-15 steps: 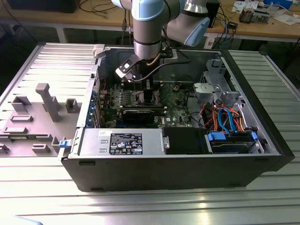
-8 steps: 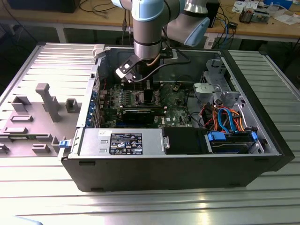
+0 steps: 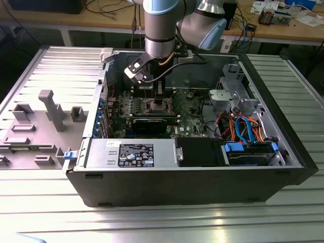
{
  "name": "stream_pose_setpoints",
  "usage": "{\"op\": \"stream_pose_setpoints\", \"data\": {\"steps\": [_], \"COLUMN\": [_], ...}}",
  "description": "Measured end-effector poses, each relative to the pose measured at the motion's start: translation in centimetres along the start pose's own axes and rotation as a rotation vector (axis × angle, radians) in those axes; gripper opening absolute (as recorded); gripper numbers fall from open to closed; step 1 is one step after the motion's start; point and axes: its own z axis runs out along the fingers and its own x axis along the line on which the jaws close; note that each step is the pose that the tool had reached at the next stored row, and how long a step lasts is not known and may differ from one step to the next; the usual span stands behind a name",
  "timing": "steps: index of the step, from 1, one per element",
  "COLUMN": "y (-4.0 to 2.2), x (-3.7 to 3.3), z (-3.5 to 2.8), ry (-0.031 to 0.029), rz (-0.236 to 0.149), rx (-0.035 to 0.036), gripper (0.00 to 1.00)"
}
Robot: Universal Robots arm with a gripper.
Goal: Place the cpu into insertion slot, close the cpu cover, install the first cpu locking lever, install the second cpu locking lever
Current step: 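Place the cpu into insertion slot, then close the cpu cover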
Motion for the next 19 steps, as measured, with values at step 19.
{"op": "stream_pose_setpoints", "data": {"steps": [19], "y": [0.05], "x": [0.0], "z": [0.0], "ry": [0.0004], "rz": [-0.009], "rx": [-0.0001], "gripper": [0.11]}}
